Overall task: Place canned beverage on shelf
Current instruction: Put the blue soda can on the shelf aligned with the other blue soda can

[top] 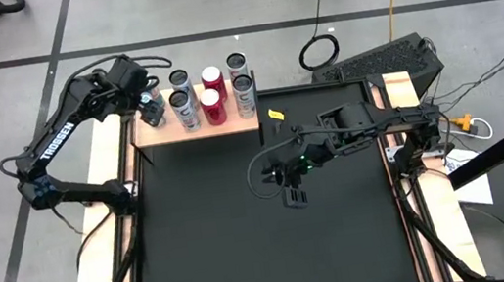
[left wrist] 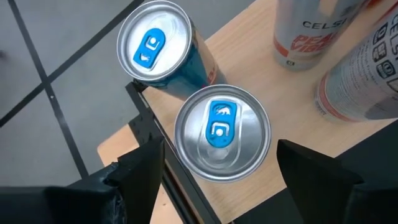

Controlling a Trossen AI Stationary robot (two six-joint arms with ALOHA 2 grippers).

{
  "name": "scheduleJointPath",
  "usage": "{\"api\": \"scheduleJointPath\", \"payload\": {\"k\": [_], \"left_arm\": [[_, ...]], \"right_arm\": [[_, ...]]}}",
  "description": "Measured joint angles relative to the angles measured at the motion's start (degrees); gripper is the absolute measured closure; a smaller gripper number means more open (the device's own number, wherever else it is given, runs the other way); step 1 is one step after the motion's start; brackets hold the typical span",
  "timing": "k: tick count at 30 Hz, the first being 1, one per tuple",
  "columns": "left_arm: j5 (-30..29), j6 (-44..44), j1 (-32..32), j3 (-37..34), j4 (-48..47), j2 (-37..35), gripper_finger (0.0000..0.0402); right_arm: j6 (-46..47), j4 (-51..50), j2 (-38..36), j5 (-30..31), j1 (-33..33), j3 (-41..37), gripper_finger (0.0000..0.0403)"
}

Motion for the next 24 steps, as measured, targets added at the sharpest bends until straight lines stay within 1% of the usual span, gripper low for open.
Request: {"api": "scheduleJointPath", "payload": {"k": [7, 12, 19, 24], "left_arm": [[0.88, -0.04, 0.04, -0.22, 0.0, 0.08, 0.01], [2.88, -0.09, 0.04, -0.22, -0.47, 1.42, 0.01], [3.11, 0.43, 0.02, -0.22, -2.07, 3.25, 0.01], [3.08, 3.36, 0.0, -0.22, -4.07, 3.41, 0.0101]], "right_arm": [[0.02, 0.0, 0.0, 0.0, 0.0, 0.02, 0.0335], [0.02, 0.0, 0.0, 0.0, 0.0, 0.02, 0.0335], [0.02, 0.0, 0.0, 0.0, 0.0, 0.04, 0.0335], [0.02, 0.0, 0.0, 0.0, 0.0, 0.04, 0.0335]]}}
